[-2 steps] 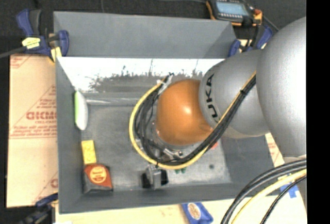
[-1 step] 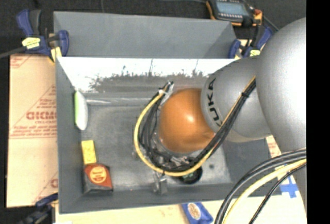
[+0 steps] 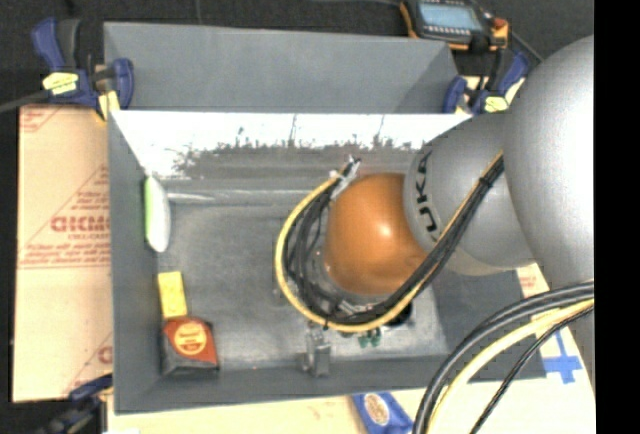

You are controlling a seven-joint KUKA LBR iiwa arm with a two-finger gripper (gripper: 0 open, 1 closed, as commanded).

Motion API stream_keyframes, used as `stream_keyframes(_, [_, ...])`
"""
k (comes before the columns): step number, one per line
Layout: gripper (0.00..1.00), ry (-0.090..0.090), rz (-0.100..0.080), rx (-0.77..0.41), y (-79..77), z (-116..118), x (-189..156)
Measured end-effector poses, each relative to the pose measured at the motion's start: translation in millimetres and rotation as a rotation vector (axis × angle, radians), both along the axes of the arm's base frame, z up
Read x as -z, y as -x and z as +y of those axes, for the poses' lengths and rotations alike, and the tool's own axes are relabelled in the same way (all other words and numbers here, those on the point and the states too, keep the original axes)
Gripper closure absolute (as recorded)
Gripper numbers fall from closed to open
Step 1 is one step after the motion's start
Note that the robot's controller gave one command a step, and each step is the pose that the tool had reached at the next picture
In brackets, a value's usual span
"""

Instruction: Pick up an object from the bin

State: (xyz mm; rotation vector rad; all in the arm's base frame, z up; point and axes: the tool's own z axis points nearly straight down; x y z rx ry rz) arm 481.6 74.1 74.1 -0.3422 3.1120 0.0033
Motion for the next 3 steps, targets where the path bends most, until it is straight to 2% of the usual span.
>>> stream_keyframes(1, [1.00, 0.004, 0.009, -0.201, 7.8, -13.7, 3.9])
stream_keyframes(2, [0.00, 0.003, -0.003, -0.198, 3.1, -13.1, 1.1])
stream_keyframes(3, [0.00, 0.003, -0.003, -0.197, 3.2, -13.1, 1.1])
